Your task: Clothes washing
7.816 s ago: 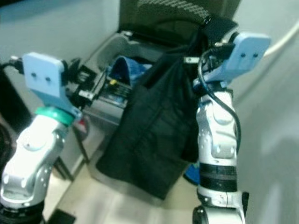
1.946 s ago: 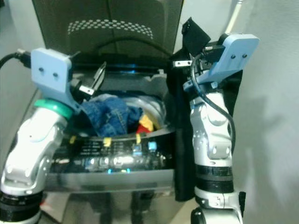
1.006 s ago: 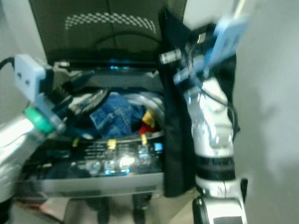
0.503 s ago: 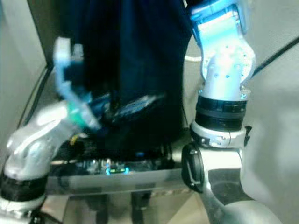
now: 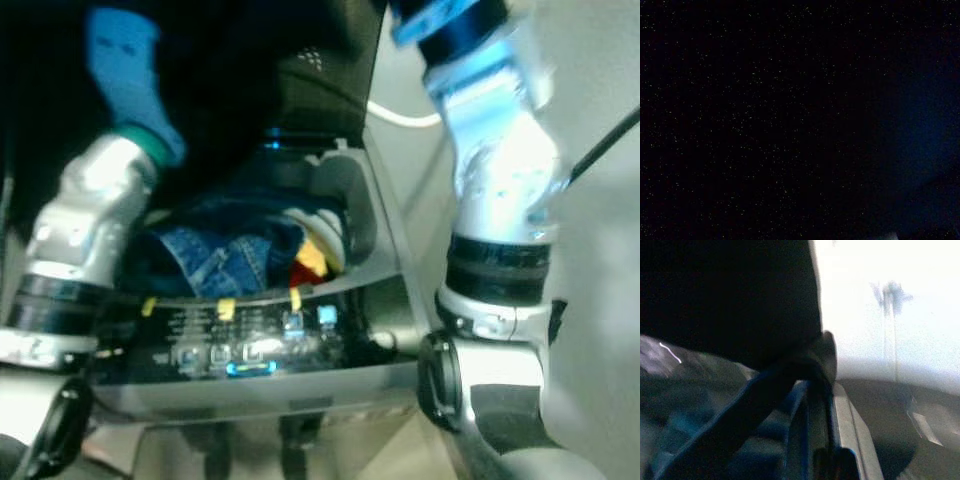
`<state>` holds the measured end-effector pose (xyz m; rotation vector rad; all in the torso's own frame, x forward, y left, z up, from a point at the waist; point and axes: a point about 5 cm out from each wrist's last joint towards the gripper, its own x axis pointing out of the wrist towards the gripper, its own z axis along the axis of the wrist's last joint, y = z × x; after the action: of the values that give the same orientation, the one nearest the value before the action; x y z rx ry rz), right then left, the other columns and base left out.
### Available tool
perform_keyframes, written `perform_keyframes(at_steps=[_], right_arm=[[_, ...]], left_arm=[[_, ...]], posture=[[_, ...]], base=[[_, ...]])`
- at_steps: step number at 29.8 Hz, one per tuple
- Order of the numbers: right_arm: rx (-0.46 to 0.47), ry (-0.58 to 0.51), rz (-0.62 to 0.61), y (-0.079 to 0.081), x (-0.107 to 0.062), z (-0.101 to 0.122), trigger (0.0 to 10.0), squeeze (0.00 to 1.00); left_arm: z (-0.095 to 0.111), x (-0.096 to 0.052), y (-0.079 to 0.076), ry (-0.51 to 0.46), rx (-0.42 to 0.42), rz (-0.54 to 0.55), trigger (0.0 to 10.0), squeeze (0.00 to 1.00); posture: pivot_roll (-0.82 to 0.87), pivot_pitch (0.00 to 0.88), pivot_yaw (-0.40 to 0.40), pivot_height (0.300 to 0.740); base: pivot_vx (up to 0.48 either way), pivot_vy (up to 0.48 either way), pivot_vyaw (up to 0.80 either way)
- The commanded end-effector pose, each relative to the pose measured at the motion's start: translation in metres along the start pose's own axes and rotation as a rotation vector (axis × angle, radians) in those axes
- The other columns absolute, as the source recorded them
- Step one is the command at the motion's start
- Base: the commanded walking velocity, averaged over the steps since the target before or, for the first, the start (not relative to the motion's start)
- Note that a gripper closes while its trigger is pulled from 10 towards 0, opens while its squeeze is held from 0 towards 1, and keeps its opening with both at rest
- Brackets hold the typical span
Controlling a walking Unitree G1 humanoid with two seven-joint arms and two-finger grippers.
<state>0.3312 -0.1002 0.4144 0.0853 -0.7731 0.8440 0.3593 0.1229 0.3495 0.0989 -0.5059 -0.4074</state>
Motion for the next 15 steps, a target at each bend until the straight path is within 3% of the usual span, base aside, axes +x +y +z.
perform_keyframes(at_steps=[1,4,7,8,10,15], right_arm=[[-0.096,0.202,-0.01,0.018,0.005,-0.058,10.0,0.0],[-0.099,0.261,-0.023,0.026,0.006,-0.077,10.0,0.0],[-0.114,0.358,-0.004,0.06,0.013,-0.119,10.0,0.0],[-0.114,0.358,-0.004,0.06,0.013,-0.119,10.0,0.0],[-0.1,0.36,0.009,0.069,0.015,-0.126,10.0,0.0],[-0.11,0.345,0.023,0.068,0.017,-0.124,10.0,0.0]], left_arm=[[-0.012,-0.016,-0.034,0.066,-0.076,-0.223,10.0,0.0],[-0.019,-0.023,-0.046,0.091,-0.109,-0.282,10.0,0.0],[-0.036,-0.055,-0.085,0.163,-0.209,-0.452,10.0,0.0],[-0.036,-0.055,-0.085,0.163,-0.209,-0.452,10.0,0.0],[-0.033,-0.071,-0.094,0.169,-0.251,-0.495,10.0,0.0],[-0.027,-0.085,-0.089,0.175,-0.263,-0.477,10.0,0.0]], posture=[[0.01,0.072,0.03,0.74],[0.01,0.072,0.028,0.74],[0.05,0.077,0.01,0.74],[0.05,0.077,0.01,0.74],[0.08,0.082,-0.009,0.74],[0.1,0.09,-0.016,0.74]], base=[[0.0,0.0,0.0],[0.0,0.0,0.0],[0.0,0.0,0.0],[0.0,0.0,0.0],[0.0,0.0,0.0],[0.0,0.0,0.0]])
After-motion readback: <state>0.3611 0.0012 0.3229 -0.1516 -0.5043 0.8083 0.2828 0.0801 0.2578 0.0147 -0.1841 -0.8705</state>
